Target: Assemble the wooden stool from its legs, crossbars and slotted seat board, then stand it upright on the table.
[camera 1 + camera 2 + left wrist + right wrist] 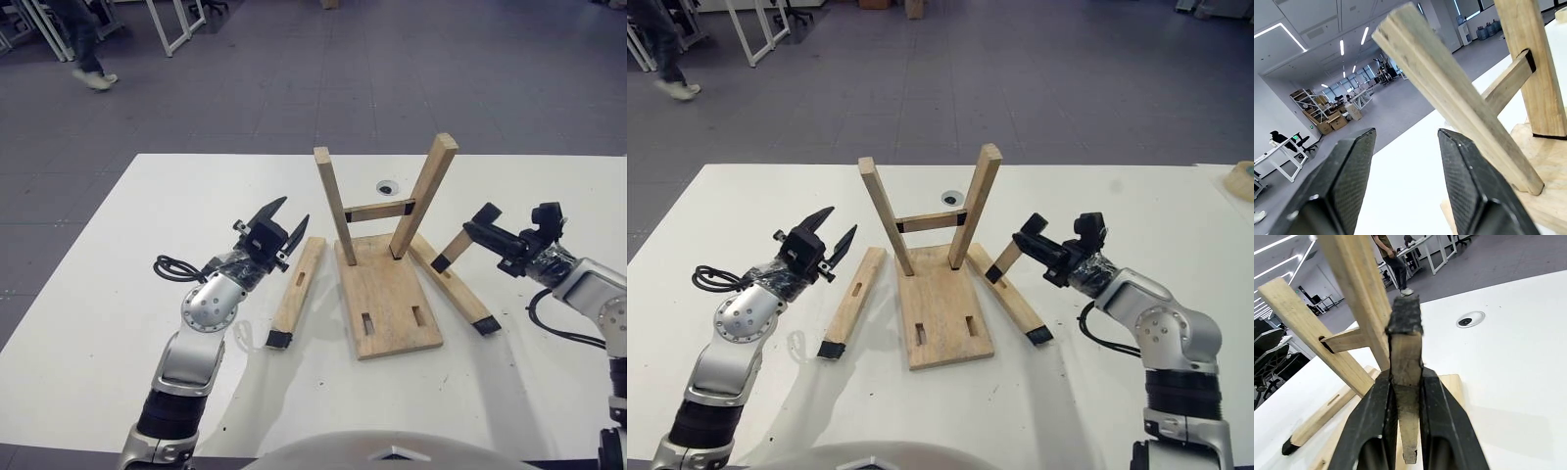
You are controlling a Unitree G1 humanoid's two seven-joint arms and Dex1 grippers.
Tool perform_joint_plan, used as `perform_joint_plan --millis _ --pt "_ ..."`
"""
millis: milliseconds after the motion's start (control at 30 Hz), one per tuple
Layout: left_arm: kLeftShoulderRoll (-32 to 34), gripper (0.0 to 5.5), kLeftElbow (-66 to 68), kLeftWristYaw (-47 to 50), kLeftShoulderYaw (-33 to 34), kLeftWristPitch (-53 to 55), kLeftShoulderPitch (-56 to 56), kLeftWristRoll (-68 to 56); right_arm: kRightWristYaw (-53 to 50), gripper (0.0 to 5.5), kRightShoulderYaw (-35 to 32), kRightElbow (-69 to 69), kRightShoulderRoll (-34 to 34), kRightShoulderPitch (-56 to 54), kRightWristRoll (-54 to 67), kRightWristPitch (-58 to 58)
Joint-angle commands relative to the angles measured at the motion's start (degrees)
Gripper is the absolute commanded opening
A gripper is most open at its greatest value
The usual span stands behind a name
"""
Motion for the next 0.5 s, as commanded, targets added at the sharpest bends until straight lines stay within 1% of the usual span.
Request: perform_joint_plan --millis 33,300,433,500 --pt "0.05 2.32 0.88 -0.30 0.10 -0.34 0.09 0.55 1.27 0.40 -1.18 4.05 0.95 -0.84 -3.42 -1.85" --pt "0.13 2.32 1.05 -0.36 0.49 0.43 0.56 0.31 1.47 0.40 0.53 9.19 3.40 -2.23 -10.83 -5.54" --pt "0.07 2.32 0.78 -0.54 0.30 0.95 0.63 0.20 -0.26 0.40 1.33 6.97 4.46 -1.37 -13.46 -5.84" --pt "0.09 2.32 0.92 -0.57 0.32 1.04 0.54 0.21 -2.32 0.40 3.56 5.05 3.47 0.06 -19.08 -9.08"
